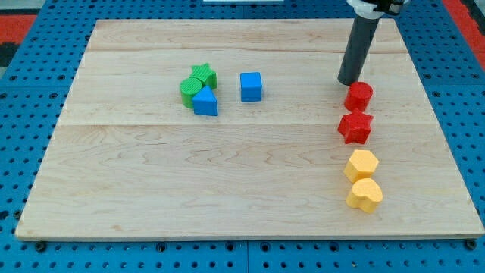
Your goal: Slide the blue cube to the top right side of the green star
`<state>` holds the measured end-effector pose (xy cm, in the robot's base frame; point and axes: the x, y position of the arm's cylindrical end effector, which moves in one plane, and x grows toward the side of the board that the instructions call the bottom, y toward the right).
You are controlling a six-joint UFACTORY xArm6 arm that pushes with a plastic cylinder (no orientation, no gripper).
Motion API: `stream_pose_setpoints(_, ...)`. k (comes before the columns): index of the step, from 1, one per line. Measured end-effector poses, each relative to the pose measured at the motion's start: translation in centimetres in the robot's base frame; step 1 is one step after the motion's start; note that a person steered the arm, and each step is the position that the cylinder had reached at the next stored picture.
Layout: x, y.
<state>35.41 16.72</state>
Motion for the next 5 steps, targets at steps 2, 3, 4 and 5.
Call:
stream_pose_setpoints(2,-0.7,-8.3)
stream_pose_setpoints(3,-1.4,-8.2)
stream_pose_setpoints(4,1.0,-11.9)
stream_pose_setpoints(5,4.7,-16.3)
